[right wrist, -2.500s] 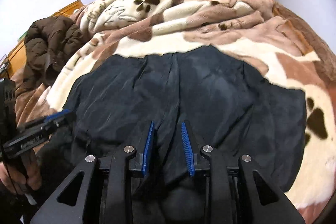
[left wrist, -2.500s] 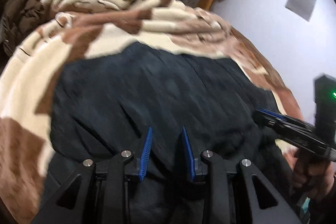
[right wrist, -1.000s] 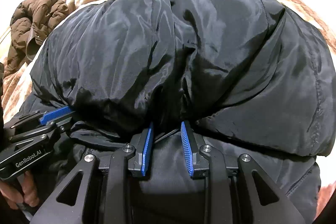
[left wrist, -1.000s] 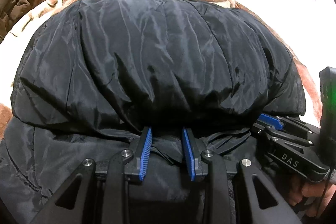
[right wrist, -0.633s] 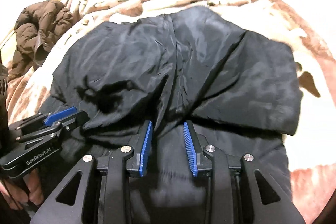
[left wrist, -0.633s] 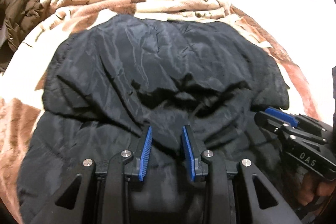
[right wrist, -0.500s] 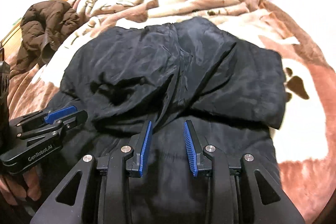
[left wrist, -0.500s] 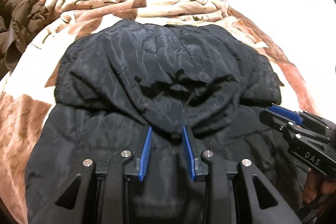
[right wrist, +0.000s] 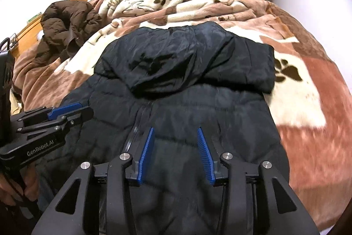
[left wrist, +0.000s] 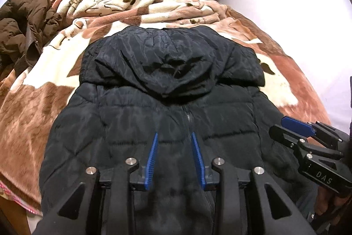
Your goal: Fold large clothes
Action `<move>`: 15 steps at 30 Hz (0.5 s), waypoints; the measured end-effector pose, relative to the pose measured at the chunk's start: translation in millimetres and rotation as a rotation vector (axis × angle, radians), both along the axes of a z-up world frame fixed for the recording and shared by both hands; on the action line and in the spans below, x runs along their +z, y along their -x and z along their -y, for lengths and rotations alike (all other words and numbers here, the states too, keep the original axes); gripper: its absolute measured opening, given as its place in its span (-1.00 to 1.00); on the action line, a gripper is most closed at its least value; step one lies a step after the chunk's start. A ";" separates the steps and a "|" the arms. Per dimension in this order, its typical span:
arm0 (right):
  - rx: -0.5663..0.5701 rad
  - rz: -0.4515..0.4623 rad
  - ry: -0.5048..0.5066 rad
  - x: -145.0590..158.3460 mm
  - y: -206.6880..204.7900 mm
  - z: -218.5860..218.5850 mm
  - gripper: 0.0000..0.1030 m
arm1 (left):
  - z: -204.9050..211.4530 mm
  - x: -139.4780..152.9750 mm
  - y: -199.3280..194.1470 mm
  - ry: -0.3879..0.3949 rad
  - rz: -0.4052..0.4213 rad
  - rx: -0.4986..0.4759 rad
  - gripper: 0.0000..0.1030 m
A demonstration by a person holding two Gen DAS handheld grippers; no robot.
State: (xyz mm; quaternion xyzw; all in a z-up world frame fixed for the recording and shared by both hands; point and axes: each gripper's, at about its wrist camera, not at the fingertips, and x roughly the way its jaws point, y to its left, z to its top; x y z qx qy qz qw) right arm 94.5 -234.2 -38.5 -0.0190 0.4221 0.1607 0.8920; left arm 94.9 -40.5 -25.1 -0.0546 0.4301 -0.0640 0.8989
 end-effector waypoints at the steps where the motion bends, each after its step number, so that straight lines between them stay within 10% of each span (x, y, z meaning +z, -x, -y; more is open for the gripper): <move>1: -0.003 -0.001 -0.003 0.7 7.3 2.8 -0.19 | 1.6 1.6 6.2 0.002 0.003 0.000 -0.26; 15: -0.050 -0.002 -0.009 3.4 73.2 36.0 -0.17 | -1.2 17.7 64.5 -0.027 0.037 -0.003 -0.24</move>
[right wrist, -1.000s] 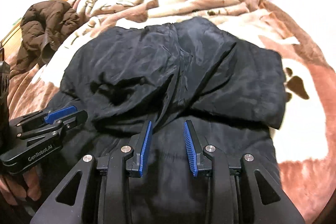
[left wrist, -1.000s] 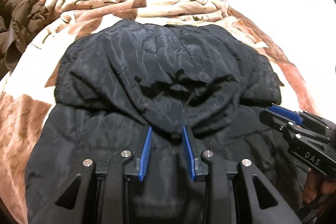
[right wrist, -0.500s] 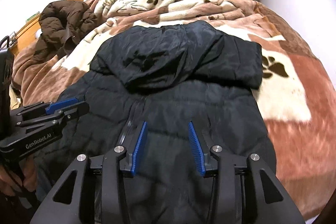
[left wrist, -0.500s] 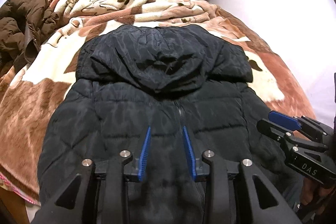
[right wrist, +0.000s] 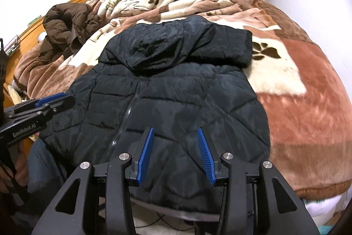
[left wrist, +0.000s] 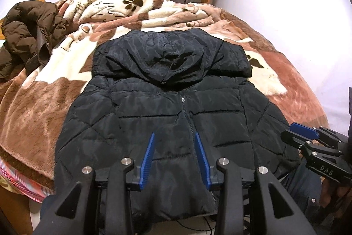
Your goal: Fold large clothes
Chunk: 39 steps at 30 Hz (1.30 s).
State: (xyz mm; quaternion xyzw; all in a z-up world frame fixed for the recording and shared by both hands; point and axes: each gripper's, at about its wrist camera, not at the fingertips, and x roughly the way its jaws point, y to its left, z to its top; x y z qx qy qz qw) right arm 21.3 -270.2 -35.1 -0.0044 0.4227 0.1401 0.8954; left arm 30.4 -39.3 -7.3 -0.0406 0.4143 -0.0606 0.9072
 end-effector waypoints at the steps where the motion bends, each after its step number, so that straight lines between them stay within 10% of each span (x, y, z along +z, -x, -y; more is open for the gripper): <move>1: -0.006 -0.002 0.000 -0.7 3.2 2.8 -0.17 | -1.6 -0.1 2.4 -0.003 0.000 0.003 -0.24; 25: -0.088 -0.059 -0.024 -24.1 -4.1 41.0 -0.04 | -37.6 -28.0 4.3 -0.049 -0.062 0.102 -0.23; 39: -0.254 -0.116 -0.031 -48.2 -28.8 94.2 0.16 | -120.6 -50.1 -19.3 -0.072 -0.088 0.264 0.11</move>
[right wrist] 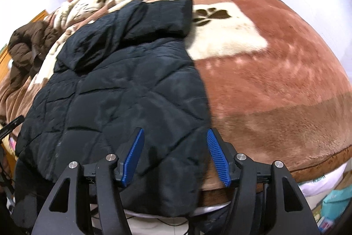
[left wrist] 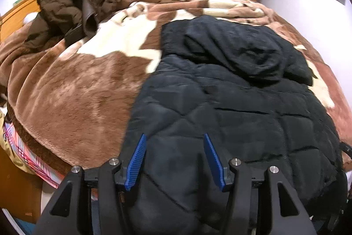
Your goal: Fold large clothes
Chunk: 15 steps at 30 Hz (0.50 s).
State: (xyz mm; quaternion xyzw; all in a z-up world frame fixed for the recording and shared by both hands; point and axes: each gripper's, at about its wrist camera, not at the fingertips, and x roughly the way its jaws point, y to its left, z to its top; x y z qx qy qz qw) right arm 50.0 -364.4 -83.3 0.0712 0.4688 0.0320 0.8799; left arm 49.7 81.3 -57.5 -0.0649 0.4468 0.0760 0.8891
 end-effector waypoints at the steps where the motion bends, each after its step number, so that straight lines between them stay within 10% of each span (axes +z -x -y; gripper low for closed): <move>1: -0.011 -0.005 -0.002 -2.3 -1.6 3.9 0.16 | -5.5 -3.5 -2.2 0.000 -0.011 0.015 0.11; 15: 0.009 -0.145 -0.182 -40.4 -13.5 14.5 0.18 | -25.5 -47.6 -4.9 0.120 -0.116 0.044 0.39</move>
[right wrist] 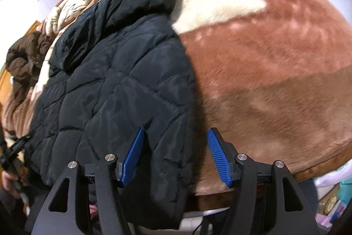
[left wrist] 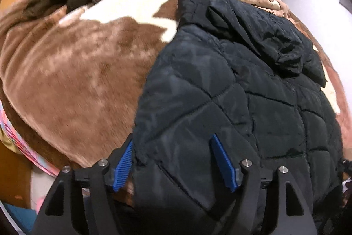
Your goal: Fold large clothes
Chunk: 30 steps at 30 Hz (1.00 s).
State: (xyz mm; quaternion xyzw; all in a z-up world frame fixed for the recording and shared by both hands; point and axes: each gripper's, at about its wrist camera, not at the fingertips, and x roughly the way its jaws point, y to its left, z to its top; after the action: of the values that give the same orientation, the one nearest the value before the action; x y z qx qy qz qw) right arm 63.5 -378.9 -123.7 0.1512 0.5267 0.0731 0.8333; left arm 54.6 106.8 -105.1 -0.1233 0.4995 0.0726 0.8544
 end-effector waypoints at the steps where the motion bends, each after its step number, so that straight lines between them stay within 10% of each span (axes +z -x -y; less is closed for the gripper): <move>1: 0.006 -0.008 -0.009 -2.1 0.0 -1.4 0.18 | 1.1 -2.2 1.9 0.007 -0.003 0.002 0.39; 8: 0.037 -0.060 -0.039 -6.9 -2.2 -12.8 -0.11 | 12.0 -6.5 2.1 -0.001 -0.034 -0.015 0.25; 13: 0.061 -0.033 -0.045 8.4 0.5 -19.4 -0.67 | 16.3 11.9 4.7 0.029 -0.001 -0.056 -0.56; 22: 0.103 0.158 -0.141 91.6 19.3 -6.8 -0.76 | 9.3 106.1 20.3 0.139 0.222 -0.109 -0.66; 30: 0.090 0.194 -0.232 112.9 61.8 5.5 -0.76 | -5.9 127.0 59.6 0.254 0.278 -0.090 -0.66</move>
State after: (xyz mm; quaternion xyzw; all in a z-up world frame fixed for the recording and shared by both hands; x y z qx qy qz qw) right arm 1.7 -384.4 -10.8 0.2152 0.4380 0.1849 0.8530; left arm -5.0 112.7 21.9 -0.2166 0.3869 -0.0470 0.8951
